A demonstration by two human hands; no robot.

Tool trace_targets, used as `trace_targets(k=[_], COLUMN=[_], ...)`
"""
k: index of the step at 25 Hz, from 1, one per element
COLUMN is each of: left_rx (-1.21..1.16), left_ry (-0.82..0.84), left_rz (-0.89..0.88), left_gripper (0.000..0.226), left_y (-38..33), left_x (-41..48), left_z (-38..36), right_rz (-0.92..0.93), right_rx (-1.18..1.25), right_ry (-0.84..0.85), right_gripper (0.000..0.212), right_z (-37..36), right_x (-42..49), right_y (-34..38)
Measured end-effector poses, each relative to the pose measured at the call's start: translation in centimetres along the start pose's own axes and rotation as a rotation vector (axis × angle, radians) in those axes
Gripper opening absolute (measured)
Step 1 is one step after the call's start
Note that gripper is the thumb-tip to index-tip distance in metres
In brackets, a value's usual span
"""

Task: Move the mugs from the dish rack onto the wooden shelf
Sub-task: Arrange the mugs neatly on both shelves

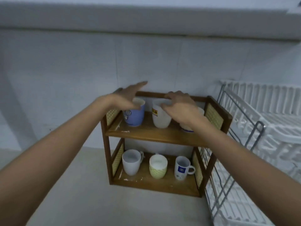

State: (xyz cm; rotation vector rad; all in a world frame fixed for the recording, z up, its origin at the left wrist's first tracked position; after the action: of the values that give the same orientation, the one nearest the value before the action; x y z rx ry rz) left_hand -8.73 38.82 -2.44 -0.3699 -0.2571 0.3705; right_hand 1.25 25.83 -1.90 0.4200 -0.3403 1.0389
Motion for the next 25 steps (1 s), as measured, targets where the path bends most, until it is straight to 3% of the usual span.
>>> trace_targets(k=[3,5,7,10,17,20,23,25], left_rx=[0.263,0.25,0.337,0.583,0.566,0.592,0.605,0.586], left_ry=[0.224,0.205,0.145,0.084,-0.009,-0.054,-0.023,-0.003], left_rz=[0.07,0.081,0.108,0.235,0.397,0.4,0.391,0.376], left_gripper=[0.084,0.082,0.082,0.081,0.095,0.096,0.096,0.094], left_y=[2.7,3.6,4.0,4.7,5.9,5.9,6.0,6.2], left_x=[1.1,1.6,2.3,2.6,2.2,2.0,2.1,2.3], left_z=[-3.0,-3.5,-2.8,-2.3,-1.7,-1.6,-1.8,-1.9], right_rz=[-0.055,-0.027,0.047,0.129,0.242,0.282,0.185,0.029], right_rx=[-0.339,-0.385,-0.326,-0.129,-0.023,0.036,0.009,-0.227], right_ry=[0.339,0.417,0.425,0.566,0.683,0.644,0.637,0.764], right_gripper=[0.088,0.096,0.092,0.093,0.09,0.093,0.09,0.091], right_z=[-3.4,-5.5,-6.1,-6.9,-7.4,-6.7,-5.0,-4.3], right_x=[3.1,3.9,4.7,4.7,4.7,3.9,3.9,3.3], right_y=[-0.6,-0.8,-0.5,0.1,0.1,0.6,-1.3,-5.0])
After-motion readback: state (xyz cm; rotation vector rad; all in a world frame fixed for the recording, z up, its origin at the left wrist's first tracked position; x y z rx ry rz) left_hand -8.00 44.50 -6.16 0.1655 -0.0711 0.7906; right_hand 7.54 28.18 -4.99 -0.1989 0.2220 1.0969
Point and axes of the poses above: each hand's wrist, its own x-axis towards the middle knuckle, its own z-axis out of the back of the hand, y = z × x, the point moved 10 cm from there along x, towards the middle knuckle, and after that the axes turned 4 degrees about -x, right-handed, at the moved point
